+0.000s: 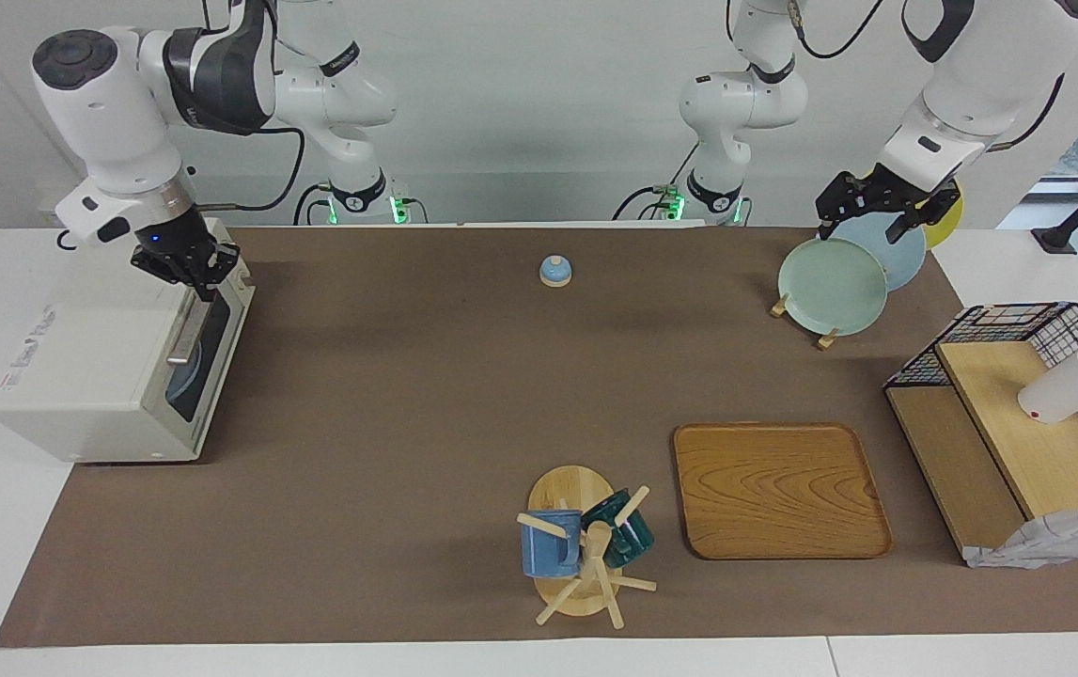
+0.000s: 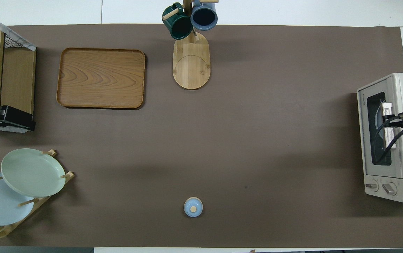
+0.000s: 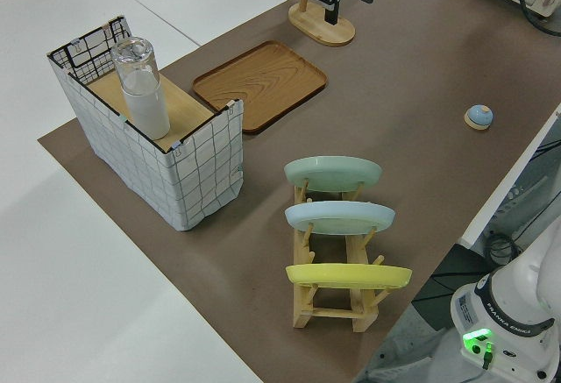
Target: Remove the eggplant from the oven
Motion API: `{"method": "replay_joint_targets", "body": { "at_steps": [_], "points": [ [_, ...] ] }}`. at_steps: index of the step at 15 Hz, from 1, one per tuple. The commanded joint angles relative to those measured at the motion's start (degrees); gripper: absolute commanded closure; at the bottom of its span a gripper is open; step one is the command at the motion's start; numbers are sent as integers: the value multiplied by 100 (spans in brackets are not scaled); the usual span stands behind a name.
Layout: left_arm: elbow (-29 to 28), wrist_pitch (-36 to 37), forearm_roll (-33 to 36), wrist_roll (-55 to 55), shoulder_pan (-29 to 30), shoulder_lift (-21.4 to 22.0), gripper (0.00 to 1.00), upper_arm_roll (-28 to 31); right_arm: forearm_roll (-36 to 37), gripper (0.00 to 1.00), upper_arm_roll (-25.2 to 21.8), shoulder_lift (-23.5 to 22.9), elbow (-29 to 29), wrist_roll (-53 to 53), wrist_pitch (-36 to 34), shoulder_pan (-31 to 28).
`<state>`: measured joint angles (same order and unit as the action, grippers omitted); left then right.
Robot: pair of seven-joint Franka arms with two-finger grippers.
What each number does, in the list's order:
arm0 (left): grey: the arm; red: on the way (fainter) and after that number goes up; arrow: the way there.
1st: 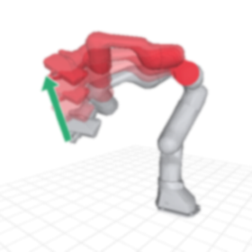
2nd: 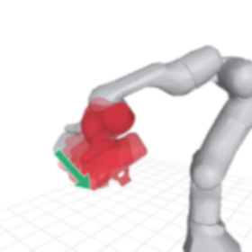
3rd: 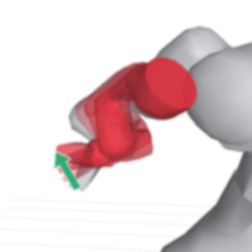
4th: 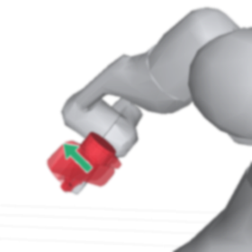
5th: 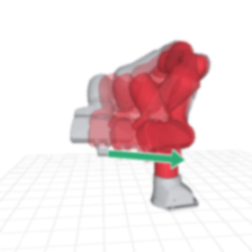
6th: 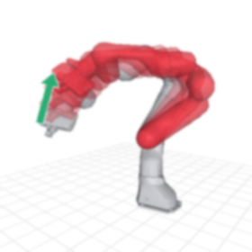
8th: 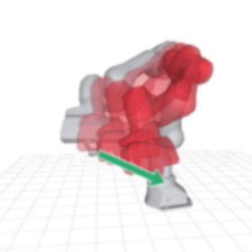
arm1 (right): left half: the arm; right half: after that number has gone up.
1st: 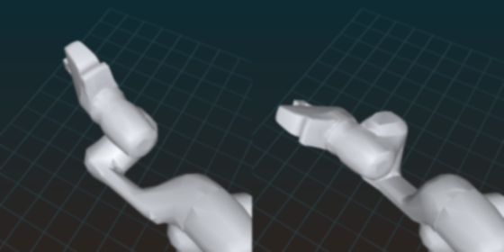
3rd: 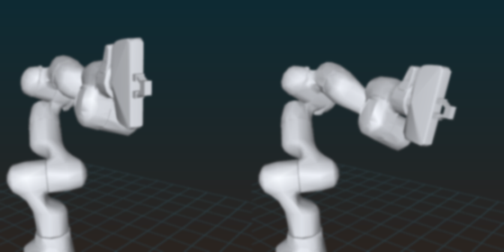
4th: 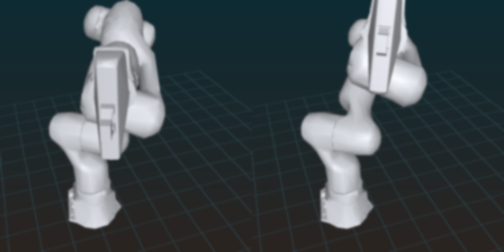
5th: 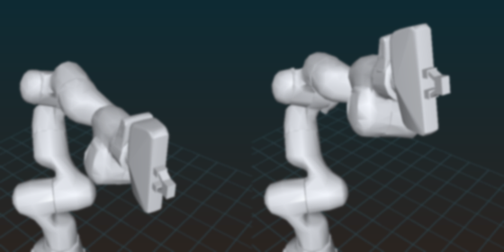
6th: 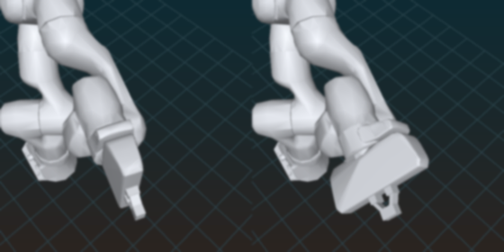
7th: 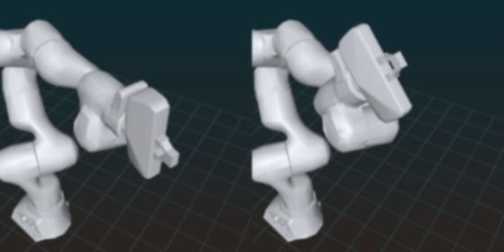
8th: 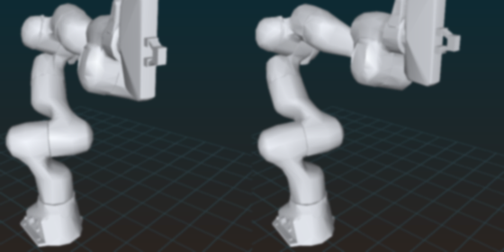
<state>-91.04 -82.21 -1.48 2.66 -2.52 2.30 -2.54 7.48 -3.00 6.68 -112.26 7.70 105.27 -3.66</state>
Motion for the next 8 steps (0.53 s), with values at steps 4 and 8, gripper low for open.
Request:
{"method": "replay_joint_targets", "body": {
  "at_steps": [4, 8],
  "points": [
    [42, 117, -19, -20, 32, 34, 0, -9, 386, 100, 45, 176, -629, -32, 634, -354],
    [51, 117, -19, -20, 32, 34, 0, 0, 386, 100, 45, 140, -762, -15, 793, -416]
  ]
}}
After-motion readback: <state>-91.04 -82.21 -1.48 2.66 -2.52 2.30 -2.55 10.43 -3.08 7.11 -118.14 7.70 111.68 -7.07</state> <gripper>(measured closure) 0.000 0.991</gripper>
